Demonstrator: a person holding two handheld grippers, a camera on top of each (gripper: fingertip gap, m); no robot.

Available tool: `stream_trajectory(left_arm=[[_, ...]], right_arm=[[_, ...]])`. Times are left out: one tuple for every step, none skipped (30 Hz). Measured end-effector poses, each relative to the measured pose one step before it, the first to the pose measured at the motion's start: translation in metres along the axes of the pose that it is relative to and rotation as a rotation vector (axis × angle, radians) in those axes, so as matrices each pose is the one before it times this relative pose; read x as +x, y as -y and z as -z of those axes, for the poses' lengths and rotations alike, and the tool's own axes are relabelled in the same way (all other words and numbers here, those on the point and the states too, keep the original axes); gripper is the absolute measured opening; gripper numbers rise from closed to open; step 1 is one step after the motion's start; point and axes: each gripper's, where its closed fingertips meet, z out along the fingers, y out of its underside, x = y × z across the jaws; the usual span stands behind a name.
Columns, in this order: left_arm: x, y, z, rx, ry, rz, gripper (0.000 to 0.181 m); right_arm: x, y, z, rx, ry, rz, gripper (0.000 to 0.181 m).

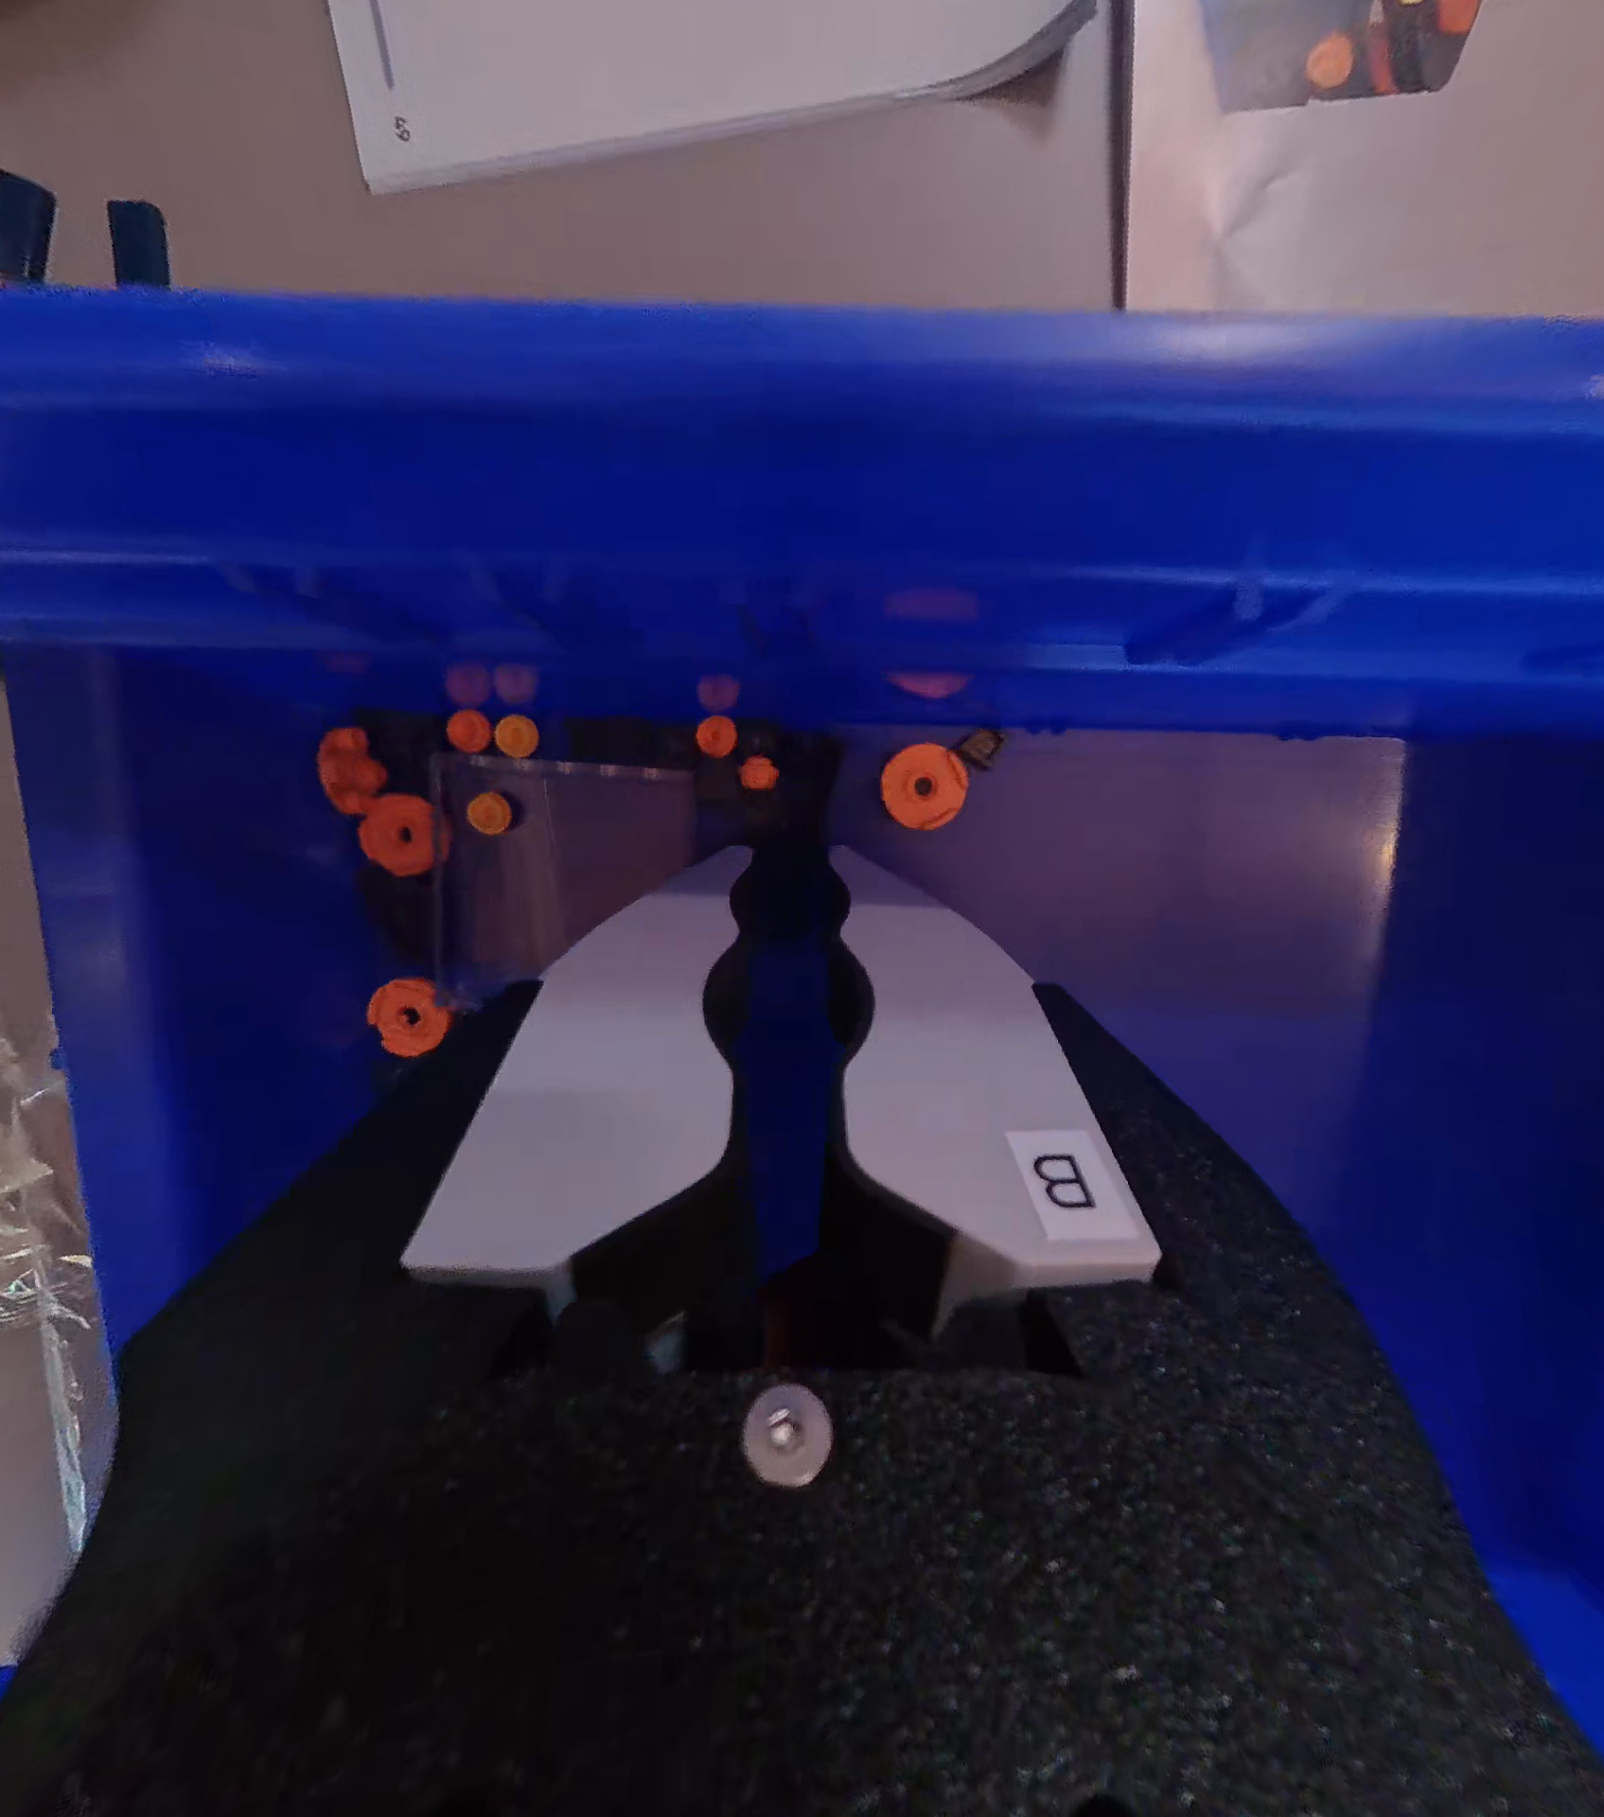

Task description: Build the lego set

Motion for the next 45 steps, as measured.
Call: stream_trajectory(left_arm=[[0.00085, 0.00183, 0.00048, 0.0082, -0.0055, -0.0022, 0.006], [0.00066, 0.00204, 0.00058, 0.0073, -0.004, -0.0046, 0.006], [0.00042, 0.00263, 0.00062, 0.0076, -0.003, -0.0051, 0.006], [0.00056, 0.00325, 0.00083, 0.0102, -0.0037, -0.0037, 0.006], [0.00107, 0.00342, 0.00091, 0.0123, -0.0062, -0.0025, 0.006], [0.00136, 0.00304, 0.00074, 0.0123, -0.0078, -0.0037, 0.006], [0.00145, 0.00214, 0.00048, 0.0096, -0.007, -0.0039, 0.006], [0.00134, 0.00112, 0.00018, 0.0055, -0.0066, -0.001, 0.006], [0.00142, 0.00036, 0.0, 0.002, -0.0081, 0.0032, 0.006], [0.00131, 0.00015, -0.00012, 0.0015, -0.0081, 0.0049, 0.006], [0.00127, 0.00029, 0.00006, 0.0024, -0.0072, 0.0037, 0.006], [0.00109, 0.00019, 0.00002, 0.0017, -0.0066, 0.0017, 0.006], [0.00105, -0.00016, -0.00009, -0.0008, -0.0061, 0.001, 0.006], [0.00091, -0.00053, -0.00015, -0.0022, -0.0047, -0.0002, 0.006], [0.00093, -0.00058, -0.00017, -0.0026, -0.0042, -0.0024, 0.007], [0.00091, -0.00076, -0.00025, -0.0029, -0.0042, -0.0025, 0.006], [0.00078, -0.00063, -0.0005, -0.0028, -0.0032, -0.0007, 0.006], [0.0006, -0.00042, -0.0003, -0.0023, -0.0035, -0.0003, 0.007], [0.00081, -0.00011, -0.00024, -0.0011, -0.0039, -0.0013, 0.007], [0.00061, -0.00014, 0.00001, -0.0001, -0.0026, -0.0022, 0.007], [0.00053, -0.00016, -0.00014, -0.0009, -0.0023, -0.0026, 0.007], [0.00043, -0.00033, -0.00026, -0.0024, -0.0022, -0.0027, 0.007], [0.00025, -0.00034, -0.00019, -0.0018, -0.0003, -0.002, 0.007], [0.00047, -0.00013, -0.00037, -0.0009, -0.0012, -0.0002, 0.007], [0.00078, -0.0001, -0.00029, -0.0007, -0.0032, 0.0007, 0.007], [0.00096, -0.00004, -0.00033, -0.001, -0.0042, -0.0012, 0.007], [0.00078, 0.0001, -0.00013, -0.0007, -0.0027, -0.0029, 0.007], [0.00068, 0.00014, -0.00005, -0.0005, -0.0022, -0.003, 0.007], [0.00043, 0.00044, -0.00006, 0.0002, -0.0017, -0.0021, 0.007], [0.00034, 0.00065, 0.00009, 0.0024, -0.0009, -0.0016, 0.007], [0.00049, 0.00058, 0.00001, 0.0033, -0.0024, -0.0006, 0.007], [0.00046, 0.00018, 0.00007, 0.002, -0.0031, 0.0008, 0.007], [0.00041, -0.00023, 0.00014, 0.0009, -0.0027, 0.0017, 0.007], [0.00048, -0.00048, 0.00007, 0.0005, -0.0033, 0.0031, 0.007], [0.00043, -0.00056, -0.00014, 0.0, -0.0037, 0.0042, 0.007], [0.00044, -0.00053, -0.00001, -0.0002, -0.0033, 0.0043, 0.007], [0.00016, -0.00005, 0.00011, 0.0007, -0.002, 0.0028, 0.007], [0.00001, 0.00045, 0.00033, 0.0022, -0.0007, -0.0004, 0.007], [-0.00026, 0.00077, 0.00068, 0.0031, 0.0007, -0.0024, 0.007], [-0.00014, 0.00048, 0.00063, 0.0026, 0.0004, -0.0014, 0.007], [-0.0001, 0.00016, 0.00048, 0.0013, -0.0007, 0.0001, 0.007], [-0.00009, -0.00018, 0.00025, 0.0003, -0.0008, 0.0009, 0.007], [-0.00018, -0.00043, 0.00017, -0.0002, -0.0007, 0.0015, 0.007], [-0.00003, -0.00019, 0.00016, 0.0002, -0.0007, 0.0019, 0.007], [0.00008, -0.00022, 0.00014, 0.0006, -0.0013, 0.0016, 0.007]], right_arm=[[0.00166, -0.00017, 0.00119, 0.0052, -0.0078, -0.016, 0.007], [0.00328, 0.00026, 0.00248, 0.0075, -0.0247, -0.0106, 0.0], [0.00074, -0.00099, 0.00251, -0.0007, -0.0146, -0.0006, 0.0], [0.00032, -0.00087, 0.00246, -0.0013, -0.0182, -0.0006, 0.0], [0.00004, -0.00019, 0.00194, 0.0013, -0.0205, 0.0012, 0.0], [-0.00072, 0.00011, 0.00134, 0.0003, -0.0169, 0.0043, 0.0], [-0.00123, 0.00015, 0.00061, -0.0012, -0.0113, 0.004, 0.0], [-0.001, 0.00047, 0.00023, -0.0015, -0.0077, -0.0018, 0.0], [0.00074, 0.00086, -0.00007, 0.0, -0.0116, -0.0163, 0.0], [0.00298, 0.00152, -0.00051, 0.0012, -0.02, -0.0305, 0.0], [0.00375, 0.00227, -0.00089, 0.004, -0.0199, -0.0405, 0.001], [-0.00309, 0.00327, -0.00134, 0.0097, 0.0264, -0.0339, 0.019], [-0.00689, 0.00287, -0.002, 0.0086, 0.0453, -0.0288, 0.03], [-0.0064, -0.00046, -0.00317, -0.0094, 0.0338, -0.0134, 0.035], [-0.0007, -0.00617, -0.00385, -0.0405, -0.0077, 0.0199, 0.032], [0.0043, -0.0042, -0.0002, -0.0164, -0.0401, 0.0442, 0.027], [0.01039, -0.00397, 0.00403, -0.007, -0.06, 0.0054, 0.016], [0.01649, -0.01259, 0.00389, -0.0574, -0.0784, -0.0219, 0.006], [0.00945, -0.01151, 0.00219, -0.0414, -0.0224, -0.027, 0.006], [0.00105, -0.00407, 0.0022, 0.0053, 0.0243, -0.0283, 0.008], [-0.00125, 0.00225, 0.00283, 0.0342, 0.0221, -0.0257, 0.01], [-0.00047, 0.00324, 0.00266, 0.0261, 0.0021, -0.0089, 0.011], [0.00312, 0.00131, 0.00207, 0.0028, -0.0288, 0.0074, 0.011], [0.00625, -0.0003, 0.00139, -0.0118, -0.0465, 0.0124, 0.012], [0.00756, -0.00092, 0.00135, -0.017, -0.0455, 0.0054, 0.012], [0.00843, -0.00096, 0.00131, -0.0174, -0.0349, -0.0156, 0.012], [0.00931, -0.00176, 0.00141, -0.022, -0.0263, -0.039, 0.012], [0.01153, -0.00303, 0.00163, -0.0302, -0.0297, -0.0567, 0.012], [0.01224, -0.00328, 0.00153, -0.0306, -0.0275, -0.0624, 0.012], [0.01043, -0.0017, 0.00121, -0.0171, -0.0114, -0.0606, 0.012], [0.00802, -0.00067, 0.00105, -0.0124, 0.0072, -0.0578, 0.012], [0.00617, 0.00134, 0.00127, -0.0041, 0.0188, -0.037, 0.012], [0.004, 0.00564, 0.00148, 0.0193, 0.0231, -0.0015, 0.013], [0.0027, 0.00843, 0.00137, 0.0328, 0.0209, 0.0233, 0.015], [0.00135, 0.0099, -0.00005, 0.0345, 0.0225, 0.0355, 0.021], [-0.00333, 0.00967, -0.00234, 0.0315, 0.0439, 0.049, 0.027], [-0.00584, 0.00656, -0.00487, 0.0158, 0.054, 0.055, 0.033], [-0.00318, 0.00171, -0.00638, -0.0096, 0.0371, 0.0488, 0.038], [0.00134, -0.00095, -0.00689, -0.0211, 0.0088, 0.0236, 0.047], [0.00105, -0.00036, -0.00672, -0.0103, 0.0134, -0.0033, 0.049], [0.00173, 0.00074, -0.00585, 0.0062, 0.0116, -0.0187, 0.045], [0.00395, 0.00092, -0.005, 0.0131, -0.0057, -0.0302, 0.034], [0.00778, -0.00024, -0.00391, 0.0073, -0.0351, -0.0402, 0.018], [0.00969, -0.00005, -0.00262, 0.0082, -0.0551, -0.0418, 0.002], [0.00978, 0.00024, -0.00131, 0.0138, -0.0683, -0.0449, 0.0]])
